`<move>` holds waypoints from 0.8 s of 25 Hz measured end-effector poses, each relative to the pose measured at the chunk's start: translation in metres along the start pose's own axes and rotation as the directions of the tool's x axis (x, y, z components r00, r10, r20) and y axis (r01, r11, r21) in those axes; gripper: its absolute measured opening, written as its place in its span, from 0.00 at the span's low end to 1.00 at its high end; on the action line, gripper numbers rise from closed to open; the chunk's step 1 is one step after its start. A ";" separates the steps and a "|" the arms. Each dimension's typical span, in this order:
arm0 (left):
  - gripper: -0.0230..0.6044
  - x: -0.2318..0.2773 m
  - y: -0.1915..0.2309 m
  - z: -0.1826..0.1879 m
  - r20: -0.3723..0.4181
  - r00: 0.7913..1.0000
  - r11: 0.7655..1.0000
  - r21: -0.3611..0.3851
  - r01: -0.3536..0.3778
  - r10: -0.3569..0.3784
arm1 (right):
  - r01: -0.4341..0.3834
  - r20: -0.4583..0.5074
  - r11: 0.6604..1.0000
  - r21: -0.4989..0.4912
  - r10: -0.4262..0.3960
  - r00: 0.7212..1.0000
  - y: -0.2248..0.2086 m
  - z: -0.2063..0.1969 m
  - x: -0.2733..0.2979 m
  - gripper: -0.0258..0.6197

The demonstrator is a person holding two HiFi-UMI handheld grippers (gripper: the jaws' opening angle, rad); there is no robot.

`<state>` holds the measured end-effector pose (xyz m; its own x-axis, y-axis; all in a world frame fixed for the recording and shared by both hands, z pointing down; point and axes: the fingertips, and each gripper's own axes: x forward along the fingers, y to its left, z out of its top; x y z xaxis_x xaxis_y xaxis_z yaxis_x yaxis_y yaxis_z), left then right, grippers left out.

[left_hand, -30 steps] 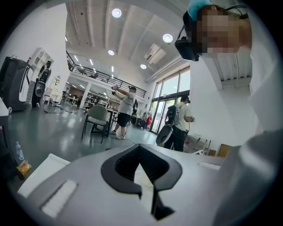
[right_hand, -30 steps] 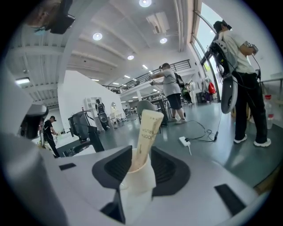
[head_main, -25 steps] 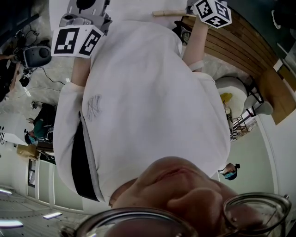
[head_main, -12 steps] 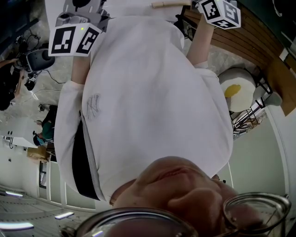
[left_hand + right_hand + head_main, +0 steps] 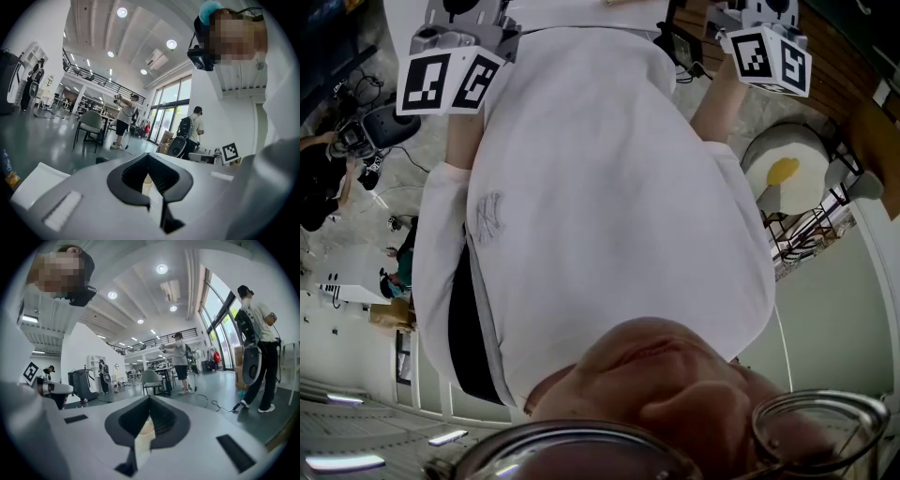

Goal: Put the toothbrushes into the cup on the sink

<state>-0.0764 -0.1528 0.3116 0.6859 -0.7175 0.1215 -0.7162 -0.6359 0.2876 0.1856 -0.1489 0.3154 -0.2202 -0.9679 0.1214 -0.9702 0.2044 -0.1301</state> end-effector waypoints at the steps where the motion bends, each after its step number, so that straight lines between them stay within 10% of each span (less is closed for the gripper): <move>1: 0.04 -0.001 -0.001 -0.001 0.000 1.000 1.000 0.000 0.003 -0.003 | 0.005 0.006 1.000 0.002 -0.005 1.000 0.001 0.002 -0.006 0.06; 20: 0.04 -0.020 -0.034 -0.007 -0.009 0.996 0.996 0.010 0.085 -0.085 | 0.061 -0.014 0.996 0.059 -0.060 0.998 0.032 -0.006 -0.105 0.05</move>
<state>-0.0647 -0.1150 0.3065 0.7454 -0.6584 0.1048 -0.6564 -0.6974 0.2877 0.1772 -0.0395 0.3047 -0.1630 -0.9762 0.1430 -0.9741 0.1361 -0.1808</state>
